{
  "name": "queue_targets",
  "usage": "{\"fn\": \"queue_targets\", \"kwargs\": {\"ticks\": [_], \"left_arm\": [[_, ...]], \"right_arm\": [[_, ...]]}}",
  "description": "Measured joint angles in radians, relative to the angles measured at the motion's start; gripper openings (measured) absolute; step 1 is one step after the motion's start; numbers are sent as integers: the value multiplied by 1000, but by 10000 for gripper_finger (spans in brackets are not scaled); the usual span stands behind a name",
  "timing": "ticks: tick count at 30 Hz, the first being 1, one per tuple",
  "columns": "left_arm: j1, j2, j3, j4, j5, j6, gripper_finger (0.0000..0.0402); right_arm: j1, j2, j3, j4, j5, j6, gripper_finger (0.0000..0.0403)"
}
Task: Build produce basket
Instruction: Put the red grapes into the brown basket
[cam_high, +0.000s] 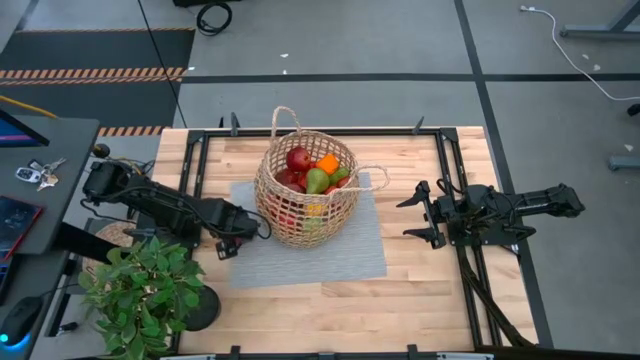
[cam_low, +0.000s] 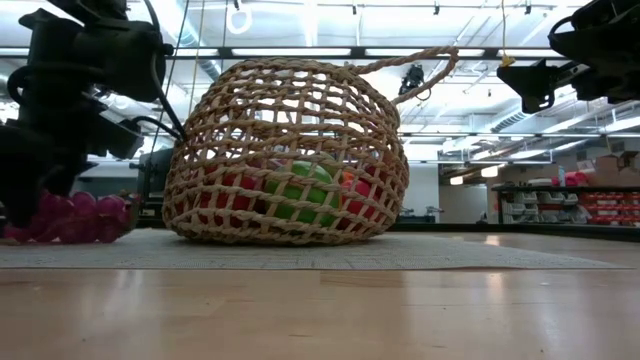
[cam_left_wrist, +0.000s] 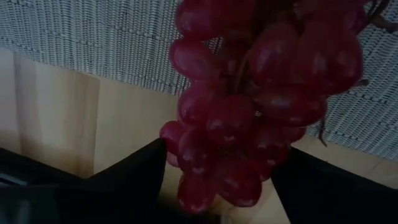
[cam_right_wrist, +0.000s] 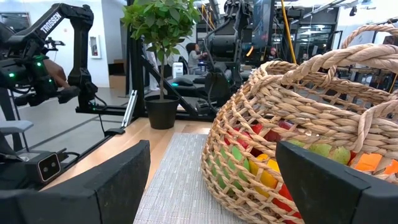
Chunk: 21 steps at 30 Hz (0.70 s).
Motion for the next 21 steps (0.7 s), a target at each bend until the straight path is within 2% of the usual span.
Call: {"fn": "queue_targets", "kwargs": {"ticks": [13,21], "left_arm": [[0,0,1,0,2,-27,181],[-2,0,1,0,5,-53,147]], "right_arm": [[0,0,0,0,0,0,351],[0,0,0,0,0,0,351]]}}
